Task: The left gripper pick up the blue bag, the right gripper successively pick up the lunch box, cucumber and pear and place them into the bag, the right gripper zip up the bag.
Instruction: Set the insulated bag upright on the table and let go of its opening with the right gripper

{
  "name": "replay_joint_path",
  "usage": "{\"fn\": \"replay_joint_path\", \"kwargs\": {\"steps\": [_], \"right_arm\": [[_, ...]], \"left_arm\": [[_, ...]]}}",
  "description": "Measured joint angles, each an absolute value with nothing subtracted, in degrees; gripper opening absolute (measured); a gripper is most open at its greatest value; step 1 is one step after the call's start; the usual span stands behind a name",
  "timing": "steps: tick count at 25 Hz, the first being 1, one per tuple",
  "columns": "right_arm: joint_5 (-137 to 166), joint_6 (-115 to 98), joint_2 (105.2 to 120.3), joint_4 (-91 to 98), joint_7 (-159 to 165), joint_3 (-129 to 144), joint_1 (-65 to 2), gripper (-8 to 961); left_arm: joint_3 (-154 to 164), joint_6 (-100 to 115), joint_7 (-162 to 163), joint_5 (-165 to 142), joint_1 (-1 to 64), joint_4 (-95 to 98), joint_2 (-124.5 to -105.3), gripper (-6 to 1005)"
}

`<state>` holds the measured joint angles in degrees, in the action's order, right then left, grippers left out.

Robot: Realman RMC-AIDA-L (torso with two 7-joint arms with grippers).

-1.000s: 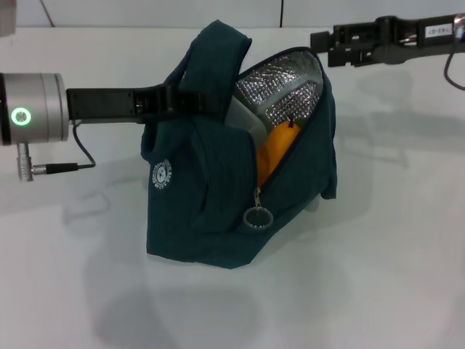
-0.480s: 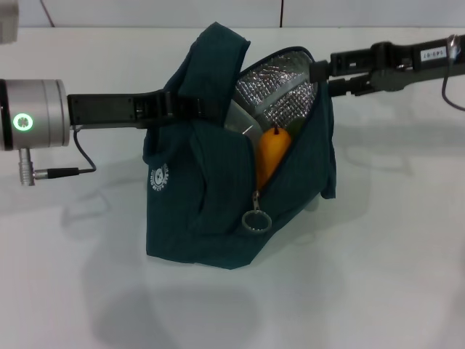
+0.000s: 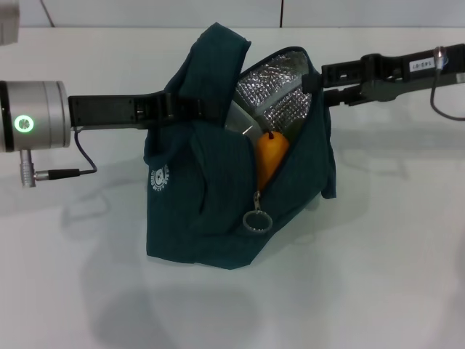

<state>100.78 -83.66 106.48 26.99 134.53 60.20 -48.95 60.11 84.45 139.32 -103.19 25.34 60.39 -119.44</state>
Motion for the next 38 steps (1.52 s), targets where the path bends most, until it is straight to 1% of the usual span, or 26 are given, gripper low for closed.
{"fn": "replay_joint_path", "kwargs": {"steps": [6,9,20,25,31,34,38], "right_arm": [[100.82,-83.67,107.59,26.43,134.14,59.90,-48.75,825],[100.82,-83.71,107.80,26.70,133.78,60.05,-48.65,810],[100.53,-84.44,108.71,31.66,132.44,59.58,-46.22,383],[99.26,-85.10,109.06,37.02,131.34,57.50,-43.16,239],[98.68,-86.88,109.28,39.75,129.99,52.30,-40.66,79],[98.58,-87.73,109.14,39.13,129.72,51.59,-40.40,5],[98.53,-88.40,108.81,37.70,129.84,51.44,-40.59,11]], "left_arm": [[60.11,84.46,139.00,-103.09,25.04,60.38,-119.44,39],[60.11,84.46,138.74,-103.09,25.01,60.18,-119.44,40],[60.11,84.46,138.60,-103.09,24.95,59.94,-119.44,40],[60.13,84.46,138.35,-102.56,25.28,59.93,-119.44,40],[60.62,84.62,137.59,-100.38,26.93,59.72,-119.58,40],[60.65,84.67,137.57,-100.44,27.83,58.84,-119.55,40],[60.39,84.56,137.48,-100.48,27.69,58.51,-119.43,40]]}}
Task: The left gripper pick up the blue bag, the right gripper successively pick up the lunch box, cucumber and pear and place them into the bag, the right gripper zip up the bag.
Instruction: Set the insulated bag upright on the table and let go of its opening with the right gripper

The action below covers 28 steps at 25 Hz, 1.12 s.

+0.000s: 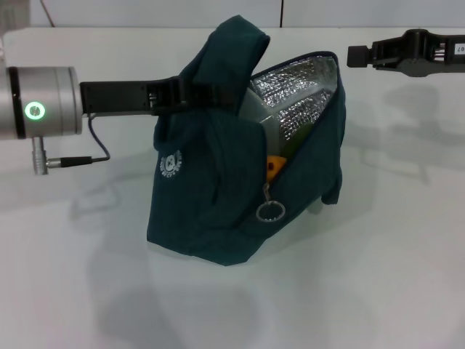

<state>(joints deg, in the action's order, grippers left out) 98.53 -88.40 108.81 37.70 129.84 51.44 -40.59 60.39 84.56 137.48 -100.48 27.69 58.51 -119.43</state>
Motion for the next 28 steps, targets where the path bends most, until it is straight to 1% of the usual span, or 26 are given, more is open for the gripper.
{"fn": "replay_joint_path", "kwargs": {"steps": [7,12,20,23,26,28], "right_arm": [[96.79,-88.80,108.50,34.39,130.26,51.10,-41.53,22],[96.68,-88.89,108.11,29.18,130.30,51.41,-43.97,149],[98.94,-85.74,107.69,22.95,134.29,52.02,-47.71,518],[100.67,-83.94,107.97,21.79,135.31,52.07,-48.40,653],[100.84,-83.46,108.33,21.68,135.38,52.07,-48.71,709],[100.85,-83.61,108.32,21.71,135.46,52.06,-49.11,707]], "left_arm": [[59.01,84.50,136.43,-100.75,26.37,58.35,-119.36,40],[58.68,84.47,135.90,-100.80,26.29,58.29,-119.39,40],[58.69,84.45,135.64,-100.71,26.19,58.27,-119.43,40],[58.70,84.46,135.34,-100.70,25.94,58.21,-119.45,40],[58.65,84.46,134.95,-100.51,25.62,58.05,-119.45,40],[58.50,84.46,134.80,-100.40,25.50,57.74,-119.43,40]]}}
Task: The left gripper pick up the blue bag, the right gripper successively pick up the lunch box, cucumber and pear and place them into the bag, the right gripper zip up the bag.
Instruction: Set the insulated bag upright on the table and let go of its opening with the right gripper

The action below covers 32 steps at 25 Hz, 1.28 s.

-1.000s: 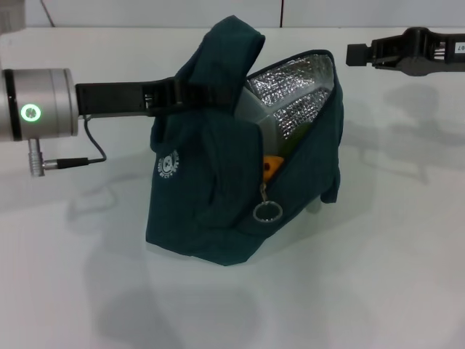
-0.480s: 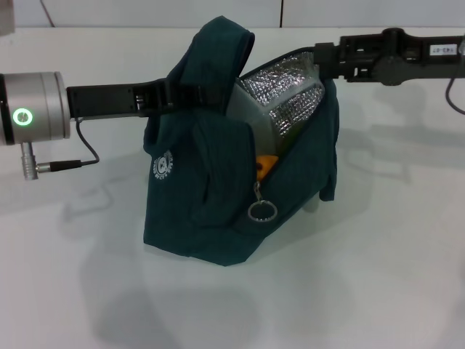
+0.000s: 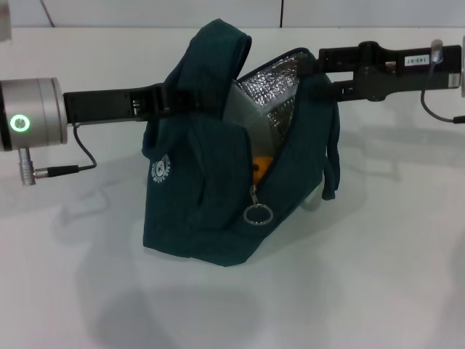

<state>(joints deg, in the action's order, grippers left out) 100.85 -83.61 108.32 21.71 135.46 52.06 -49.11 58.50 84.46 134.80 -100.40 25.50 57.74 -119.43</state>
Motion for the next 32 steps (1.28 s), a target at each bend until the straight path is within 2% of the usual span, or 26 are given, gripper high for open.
{"fn": "replay_joint_path", "kwargs": {"steps": [3,7,12,21,28,32], "right_arm": [[100.88,-83.98,108.20,22.04,135.72,52.17,-49.35,704],[100.99,-84.75,107.23,25.85,138.87,54.18,-50.11,701],[103.14,-85.45,105.15,30.58,143.74,56.43,-51.01,696],[115.84,-88.77,103.48,32.89,152.94,56.52,-57.61,689],[122.24,-89.64,103.17,31.90,157.42,56.38,-62.83,680],[124.63,-88.25,103.48,28.30,157.63,56.45,-64.60,675]], "left_arm": [[57.63,84.46,134.60,-100.54,25.43,57.47,-119.43,40],[57.22,84.46,134.05,-100.40,25.28,56.96,-119.42,41],[57.15,84.46,133.96,-100.37,25.42,56.82,-119.38,41],[57.13,84.46,133.95,-100.32,25.74,56.81,-119.35,41],[57.12,84.46,133.95,-100.47,26.33,56.83,-119.35,41],[57.12,84.46,133.85,-100.56,26.85,56.82,-119.39,41]]}}
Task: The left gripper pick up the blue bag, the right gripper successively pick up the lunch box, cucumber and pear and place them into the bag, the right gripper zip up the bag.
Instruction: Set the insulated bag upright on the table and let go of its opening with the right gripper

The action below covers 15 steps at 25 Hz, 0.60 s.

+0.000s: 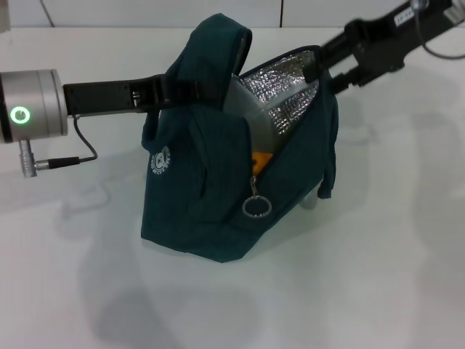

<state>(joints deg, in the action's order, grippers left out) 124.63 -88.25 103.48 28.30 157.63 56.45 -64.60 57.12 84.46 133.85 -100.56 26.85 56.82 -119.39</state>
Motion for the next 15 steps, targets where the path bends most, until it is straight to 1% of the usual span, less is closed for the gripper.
{"fn": "replay_joint_path", "kwargs": {"steps": [1,6,12,15], "right_arm": [[125.34,-87.80,103.66,27.67,157.61,56.46,-64.80,674],[126.70,-86.65,104.77,26.73,157.40,58.21,-65.08,591],[127.22,-86.12,106.09,26.65,157.37,60.22,-65.36,580],[127.61,-86.02,106.31,26.88,157.29,60.57,-65.21,581]], "left_arm": [[57.12,84.46,133.73,-100.54,26.86,56.80,-119.40,41],[57.12,84.44,132.91,-100.35,26.98,55.67,-119.50,41],[57.12,84.37,132.48,-100.22,26.97,55.20,-119.45,41],[57.13,84.37,132.45,-100.18,26.60,55.19,-119.44,41]]}}
